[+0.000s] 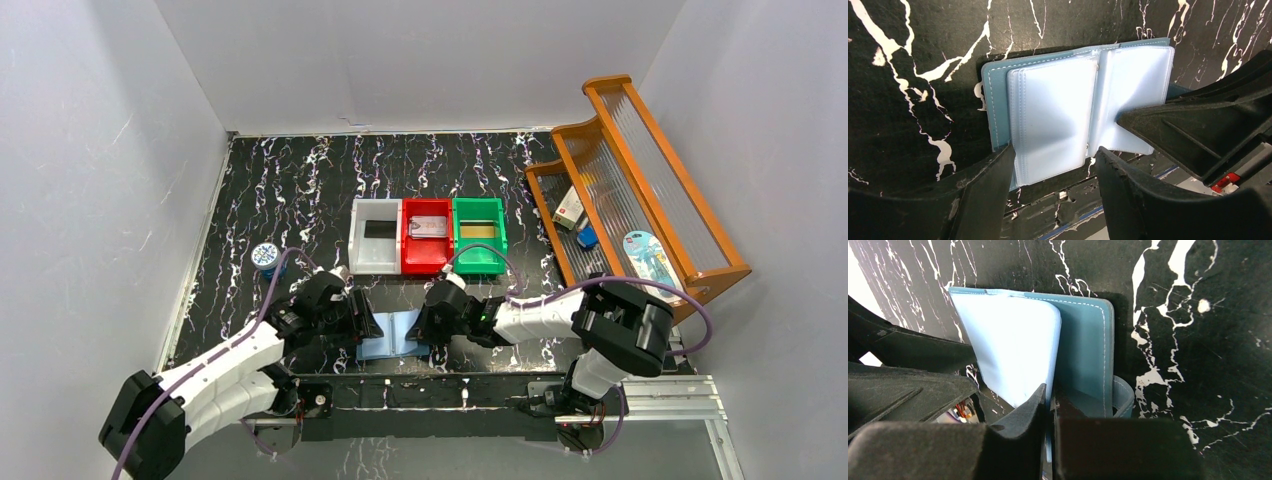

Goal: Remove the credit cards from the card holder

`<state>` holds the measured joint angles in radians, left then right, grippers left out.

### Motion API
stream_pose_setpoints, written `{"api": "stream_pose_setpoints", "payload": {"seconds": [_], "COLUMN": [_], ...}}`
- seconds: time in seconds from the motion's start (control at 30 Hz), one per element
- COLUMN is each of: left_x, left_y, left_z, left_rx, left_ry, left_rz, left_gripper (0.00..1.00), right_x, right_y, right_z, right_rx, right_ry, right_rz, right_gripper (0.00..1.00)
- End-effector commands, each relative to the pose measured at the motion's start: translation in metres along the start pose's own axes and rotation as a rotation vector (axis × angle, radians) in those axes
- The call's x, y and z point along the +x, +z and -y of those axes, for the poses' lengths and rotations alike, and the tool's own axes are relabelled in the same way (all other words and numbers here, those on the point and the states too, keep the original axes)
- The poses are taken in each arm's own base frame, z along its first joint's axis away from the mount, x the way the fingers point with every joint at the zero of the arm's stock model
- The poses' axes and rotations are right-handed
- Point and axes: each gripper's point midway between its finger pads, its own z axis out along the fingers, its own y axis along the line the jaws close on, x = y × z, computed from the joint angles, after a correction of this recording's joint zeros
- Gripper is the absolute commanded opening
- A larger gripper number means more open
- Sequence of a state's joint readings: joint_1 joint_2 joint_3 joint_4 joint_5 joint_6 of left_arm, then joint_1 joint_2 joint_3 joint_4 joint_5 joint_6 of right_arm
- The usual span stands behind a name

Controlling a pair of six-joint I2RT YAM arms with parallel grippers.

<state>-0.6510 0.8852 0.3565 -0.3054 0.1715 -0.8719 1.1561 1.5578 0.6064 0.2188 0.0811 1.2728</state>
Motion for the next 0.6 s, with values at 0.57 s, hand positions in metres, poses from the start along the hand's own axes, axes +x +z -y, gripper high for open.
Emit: {"api": "stream_pose_setpoints", "payload": {"seconds": [0.57], "left_x": [0.005], "left_y": [0.007], "left_z": [-0.003], "left_rx": [-0.037], "left_ry": [0.046], "left_rz": [-0.04], "left_gripper": [0.57], "right_x": [-0.007], "right_y": [-0.001], "right_z": [-0.011], "right_rx": [0.002], "right_ry": [-0.038], "right_rz": [0.016], "right_gripper": [0.2]}}
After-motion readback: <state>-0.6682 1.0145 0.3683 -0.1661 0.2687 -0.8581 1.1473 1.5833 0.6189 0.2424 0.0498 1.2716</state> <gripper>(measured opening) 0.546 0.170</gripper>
